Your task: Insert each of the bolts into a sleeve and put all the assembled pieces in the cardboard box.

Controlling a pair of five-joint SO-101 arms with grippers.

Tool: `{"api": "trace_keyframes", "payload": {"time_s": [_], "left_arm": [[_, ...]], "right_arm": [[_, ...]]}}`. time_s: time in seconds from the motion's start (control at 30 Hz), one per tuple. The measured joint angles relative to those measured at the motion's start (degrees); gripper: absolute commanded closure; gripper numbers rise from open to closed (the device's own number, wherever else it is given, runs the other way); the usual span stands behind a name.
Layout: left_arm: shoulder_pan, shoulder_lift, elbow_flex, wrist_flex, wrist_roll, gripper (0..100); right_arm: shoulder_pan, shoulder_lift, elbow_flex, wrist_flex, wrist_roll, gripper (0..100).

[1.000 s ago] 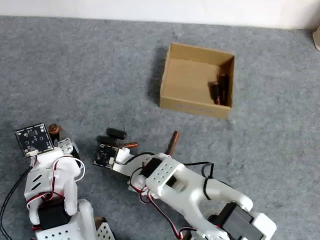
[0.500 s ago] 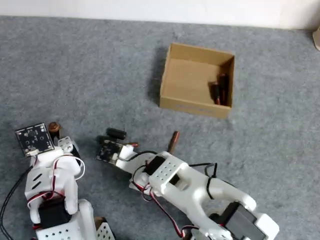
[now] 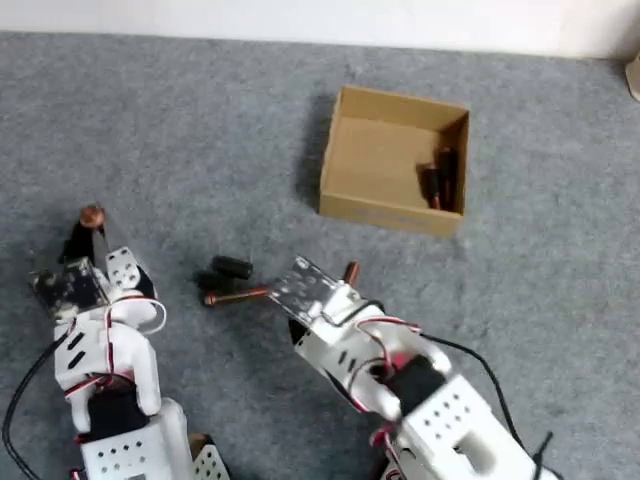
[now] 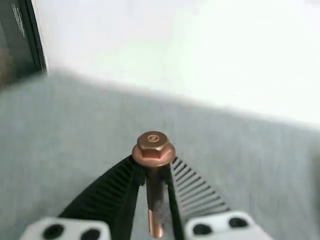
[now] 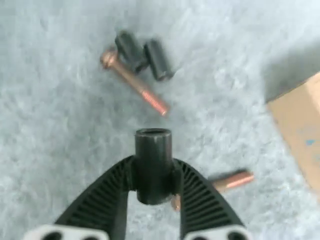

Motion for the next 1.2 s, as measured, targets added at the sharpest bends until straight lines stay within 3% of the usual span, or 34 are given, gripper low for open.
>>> {"api": "trace_keyframes", "payload": {"time_s": [0.13, 0.27, 0.4, 0.6, 0.9, 1.2], "left_arm": [[0.2, 0.0, 0.2, -12.0, 6.2, 99], [2.9, 0.0, 0.3, -13.6, 18.4, 99], [8.2, 0.0, 0.0, -12.2, 30.4, 99], [17.8, 0.0, -5.5, -2.2, 42.5, 99], [34.1, 0.0, -16.6, 13.5, 44.5, 99], [42.5, -0.1, -18.5, 20.2, 38.4, 99]], "right_arm": [[0.0, -8.3, 0.3, 2.1, -2.2, 99.4], [0.1, -15.3, 2.8, 2.1, -4.9, 99.4], [0.1, -22.1, 5.6, 2.1, -7.6, 99.4], [0.3, -32.8, 9.8, 2.1, -11.2, 99.4], [0.3, -37.0, 12.7, 2.1, -11.3, 99.4], [0.2, -37.0, 12.7, 2.1, -11.3, 99.4]]}}
